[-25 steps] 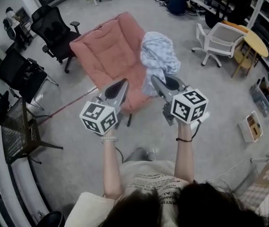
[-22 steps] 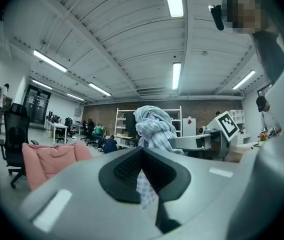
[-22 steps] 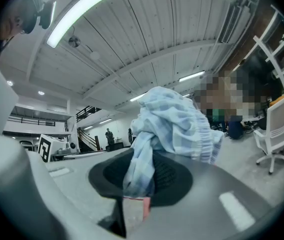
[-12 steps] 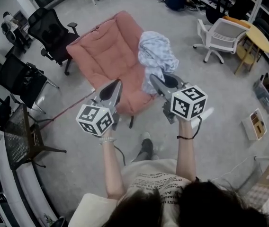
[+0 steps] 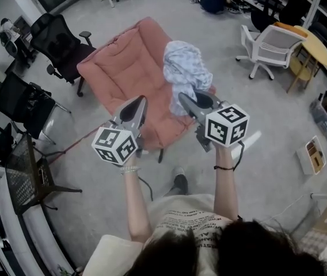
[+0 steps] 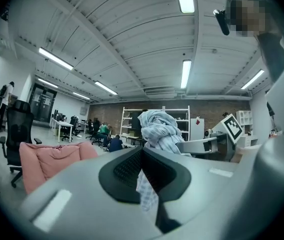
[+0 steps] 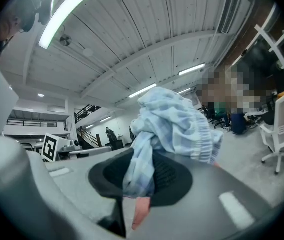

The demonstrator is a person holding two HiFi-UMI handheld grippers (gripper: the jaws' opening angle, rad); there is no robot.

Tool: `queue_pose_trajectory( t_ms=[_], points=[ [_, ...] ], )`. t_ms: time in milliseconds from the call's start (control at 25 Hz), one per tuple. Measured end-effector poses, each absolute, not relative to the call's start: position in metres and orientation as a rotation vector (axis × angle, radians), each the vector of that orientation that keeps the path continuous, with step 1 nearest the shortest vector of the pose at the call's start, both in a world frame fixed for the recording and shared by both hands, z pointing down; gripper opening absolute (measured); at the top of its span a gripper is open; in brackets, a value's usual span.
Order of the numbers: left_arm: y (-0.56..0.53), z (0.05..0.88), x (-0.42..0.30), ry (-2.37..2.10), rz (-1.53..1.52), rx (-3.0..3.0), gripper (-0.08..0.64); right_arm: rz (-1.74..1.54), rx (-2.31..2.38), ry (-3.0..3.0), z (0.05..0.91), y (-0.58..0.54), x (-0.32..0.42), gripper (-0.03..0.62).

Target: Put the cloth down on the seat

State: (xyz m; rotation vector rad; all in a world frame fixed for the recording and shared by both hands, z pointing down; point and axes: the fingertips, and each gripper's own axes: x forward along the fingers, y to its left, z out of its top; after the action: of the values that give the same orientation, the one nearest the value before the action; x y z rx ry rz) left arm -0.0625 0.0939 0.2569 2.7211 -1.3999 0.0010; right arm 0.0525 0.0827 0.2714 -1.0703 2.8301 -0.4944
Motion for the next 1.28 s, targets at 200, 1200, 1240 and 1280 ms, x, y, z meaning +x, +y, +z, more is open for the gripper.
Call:
queue_pose_trajectory(
  t_ms=[200, 1200, 1240, 1280],
  points=[
    [0.055, 0.263, -0.056, -1.372, 0.028, 2.723, -0.008, -0.513, -1.088, 2.833, 0.277, 0.050, 0.052, 0.091],
    [-0.047, 0.284, -0.082, -1.354, 0.043, 2.691, -0.008, -0.618, -1.016, 2.853, 0.307, -0.056, 0.012, 0.091],
    [-0.049, 0.284, -0.082, -1.363, 0.042, 2.684, -0.008, -0.619, -1.008, 2.860, 0.307, -0.059, 0.012, 0.091],
    [-0.051, 0.285, -0.083, -1.371, 0.040, 2.676, -0.008, -0.621, -0.997, 2.866, 0.307, -0.063, 0.012, 0.091]
  ],
)
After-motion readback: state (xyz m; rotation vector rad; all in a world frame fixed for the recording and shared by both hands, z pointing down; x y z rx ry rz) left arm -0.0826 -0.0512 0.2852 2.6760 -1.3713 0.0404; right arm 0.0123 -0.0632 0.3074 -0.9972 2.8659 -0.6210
